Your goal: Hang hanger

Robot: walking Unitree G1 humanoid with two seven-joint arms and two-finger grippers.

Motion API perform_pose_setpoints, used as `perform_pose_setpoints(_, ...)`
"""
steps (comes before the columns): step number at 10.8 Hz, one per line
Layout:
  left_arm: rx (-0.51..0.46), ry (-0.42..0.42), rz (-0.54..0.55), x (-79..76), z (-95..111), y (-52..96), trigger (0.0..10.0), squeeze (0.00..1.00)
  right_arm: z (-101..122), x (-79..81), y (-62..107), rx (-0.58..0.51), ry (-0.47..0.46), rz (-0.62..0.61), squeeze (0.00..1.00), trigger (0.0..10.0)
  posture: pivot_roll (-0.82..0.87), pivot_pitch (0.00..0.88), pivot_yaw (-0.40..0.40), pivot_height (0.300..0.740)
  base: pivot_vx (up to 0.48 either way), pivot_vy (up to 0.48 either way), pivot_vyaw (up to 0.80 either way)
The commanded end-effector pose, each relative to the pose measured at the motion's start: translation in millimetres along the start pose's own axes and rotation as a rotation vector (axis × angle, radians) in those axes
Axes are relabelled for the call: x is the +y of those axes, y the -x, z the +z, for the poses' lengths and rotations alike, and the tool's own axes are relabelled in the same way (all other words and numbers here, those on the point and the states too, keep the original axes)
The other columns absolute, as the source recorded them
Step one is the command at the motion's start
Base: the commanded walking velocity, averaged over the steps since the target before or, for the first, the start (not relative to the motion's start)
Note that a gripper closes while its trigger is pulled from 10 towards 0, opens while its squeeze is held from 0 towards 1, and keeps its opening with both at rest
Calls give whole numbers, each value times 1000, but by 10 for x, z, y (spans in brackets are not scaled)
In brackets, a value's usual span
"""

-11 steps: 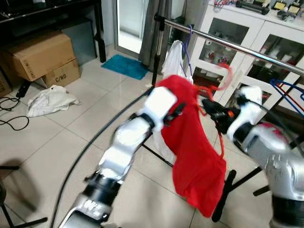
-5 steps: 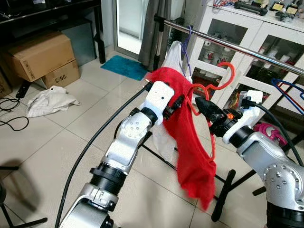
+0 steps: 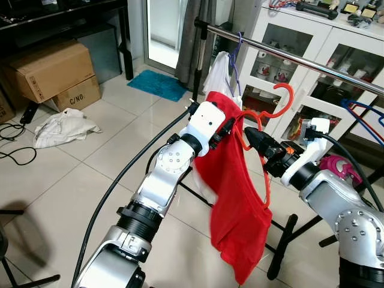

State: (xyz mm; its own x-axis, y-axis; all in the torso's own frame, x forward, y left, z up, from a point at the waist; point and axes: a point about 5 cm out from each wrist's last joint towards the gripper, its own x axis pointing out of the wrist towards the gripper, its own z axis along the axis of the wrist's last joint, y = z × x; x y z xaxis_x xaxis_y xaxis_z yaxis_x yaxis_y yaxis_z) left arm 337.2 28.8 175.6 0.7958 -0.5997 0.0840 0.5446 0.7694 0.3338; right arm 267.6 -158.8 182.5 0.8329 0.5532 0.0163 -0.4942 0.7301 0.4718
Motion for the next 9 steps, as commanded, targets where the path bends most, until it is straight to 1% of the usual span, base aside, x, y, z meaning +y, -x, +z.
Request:
perform_pose_setpoints(1, -28, -13, -24, -79, 74, -53, 0, 0, 96, 40, 1, -23, 15, 37, 0, 0, -58, 0, -115, 740, 0, 0, 0)
perform_pose_setpoints(4, -15, -3, -6, -69, 31, -52, 0, 0, 133, 37, -9, -31, 6, 51, 0, 0, -55, 0, -121, 740, 0, 0, 0)
perform_pose_setpoints(7, -19, 26, -23, 18, 7, -86, 0, 0, 168, 77, -18, -46, 3, 80, 0, 0, -55, 0, -118, 740, 0, 0, 0)
perform_pose_setpoints(9, -27, 13, -41, 64, 15, -141, 0, 0, 191, 102, -14, -53, 1, 95, 0, 0, -59, 0, -111, 740, 0, 0, 0)
